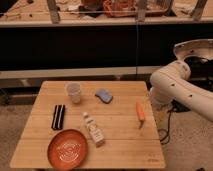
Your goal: Drag the pepper across the table
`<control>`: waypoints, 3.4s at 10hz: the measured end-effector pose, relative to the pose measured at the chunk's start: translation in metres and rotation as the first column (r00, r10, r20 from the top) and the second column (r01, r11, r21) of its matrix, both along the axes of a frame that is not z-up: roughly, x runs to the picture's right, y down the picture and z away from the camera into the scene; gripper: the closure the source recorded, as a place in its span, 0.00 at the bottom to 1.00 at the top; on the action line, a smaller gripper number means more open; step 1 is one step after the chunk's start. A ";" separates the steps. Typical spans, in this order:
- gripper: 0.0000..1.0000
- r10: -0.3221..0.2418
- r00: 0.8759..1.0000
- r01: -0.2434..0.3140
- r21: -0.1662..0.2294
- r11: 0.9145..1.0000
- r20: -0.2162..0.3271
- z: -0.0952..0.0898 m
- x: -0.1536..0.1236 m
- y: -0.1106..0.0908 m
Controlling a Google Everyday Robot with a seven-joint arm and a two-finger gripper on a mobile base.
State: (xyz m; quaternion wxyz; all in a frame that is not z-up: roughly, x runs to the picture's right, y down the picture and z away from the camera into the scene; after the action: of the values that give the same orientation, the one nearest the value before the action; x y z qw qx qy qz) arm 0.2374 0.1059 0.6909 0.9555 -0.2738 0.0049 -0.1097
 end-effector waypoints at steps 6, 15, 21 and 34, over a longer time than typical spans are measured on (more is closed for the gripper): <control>0.20 -0.142 0.987 0.142 0.011 0.990 0.071 0.010 -0.014 0.009; 0.20 -0.332 0.929 0.327 0.057 0.943 0.161 0.020 -0.023 0.020; 0.20 -0.439 0.874 0.430 0.086 0.899 0.209 0.034 -0.026 0.025; 0.20 -0.569 0.761 0.561 0.125 0.818 0.311 0.088 -0.032 0.050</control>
State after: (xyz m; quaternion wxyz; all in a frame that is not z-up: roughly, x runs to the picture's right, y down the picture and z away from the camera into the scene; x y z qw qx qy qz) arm 0.2056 0.1558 0.7791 0.8676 -0.2252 -0.0735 -0.4372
